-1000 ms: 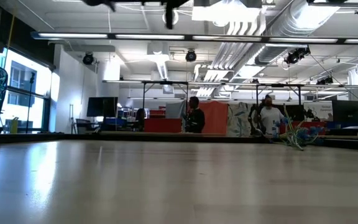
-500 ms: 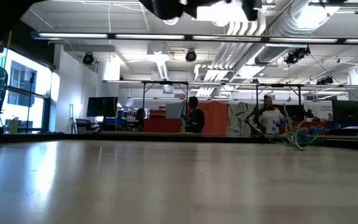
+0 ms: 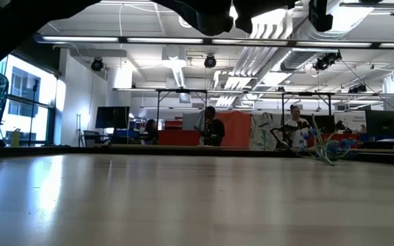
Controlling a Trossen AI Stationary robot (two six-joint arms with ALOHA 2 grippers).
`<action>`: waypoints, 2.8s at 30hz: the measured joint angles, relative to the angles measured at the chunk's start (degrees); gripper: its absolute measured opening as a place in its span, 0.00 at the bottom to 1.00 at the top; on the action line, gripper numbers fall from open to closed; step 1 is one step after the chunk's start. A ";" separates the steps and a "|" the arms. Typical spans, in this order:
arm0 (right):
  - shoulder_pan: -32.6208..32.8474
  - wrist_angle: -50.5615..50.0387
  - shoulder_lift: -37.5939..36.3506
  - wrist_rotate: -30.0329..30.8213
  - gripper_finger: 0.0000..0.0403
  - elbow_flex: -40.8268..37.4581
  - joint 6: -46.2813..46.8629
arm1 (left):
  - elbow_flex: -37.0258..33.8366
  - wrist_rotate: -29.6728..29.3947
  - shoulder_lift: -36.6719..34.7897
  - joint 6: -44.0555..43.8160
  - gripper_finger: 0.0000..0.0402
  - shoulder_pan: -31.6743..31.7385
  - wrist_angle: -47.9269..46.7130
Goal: Sort flowers into vase by color
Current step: Put the left blue flowers into the transparent vase
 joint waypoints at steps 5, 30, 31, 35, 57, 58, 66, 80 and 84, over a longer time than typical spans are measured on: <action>0.07 -1.60 -1.96 4.28 0.56 0.00 -0.39 | -1.08 -2.83 0.04 3.10 0.00 -1.84 -0.52; 0.05 -23.67 4.89 10.08 0.51 -0.34 1.55 | -0.87 -1.84 -27.32 31.86 0.00 5.88 -44.03; 0.05 -23.75 5.68 10.02 0.49 -1.21 1.15 | -0.89 -1.67 -28.22 32.45 0.00 5.89 -45.64; 0.05 -18.23 6.98 3.88 0.33 -9.13 -0.95 | -2.06 -1.67 -31.56 33.08 0.00 5.88 -49.96; 4.43 17.11 33.90 -7.66 0.00 -27.87 -2.59 | -43.40 -11.59 -54.41 21.69 0.00 4.17 -14.76; 4.60 17.80 35.31 -5.18 0.00 -27.87 -3.15 | -43.39 -11.74 -54.41 22.03 0.00 3.88 -14.68; 9.46 21.89 43.25 5.60 0.00 -27.85 0.53 | -43.42 -12.92 -54.29 22.68 0.00 2.91 -14.77; 23.65 22.03 32.41 6.32 0.00 -27.85 12.93 | -43.42 -16.18 -54.10 25.21 0.00 3.33 -14.54; 26.26 21.75 28.62 9.13 0.00 -27.85 14.38 | -43.42 -17.58 -51.59 23.65 0.00 3.26 -14.62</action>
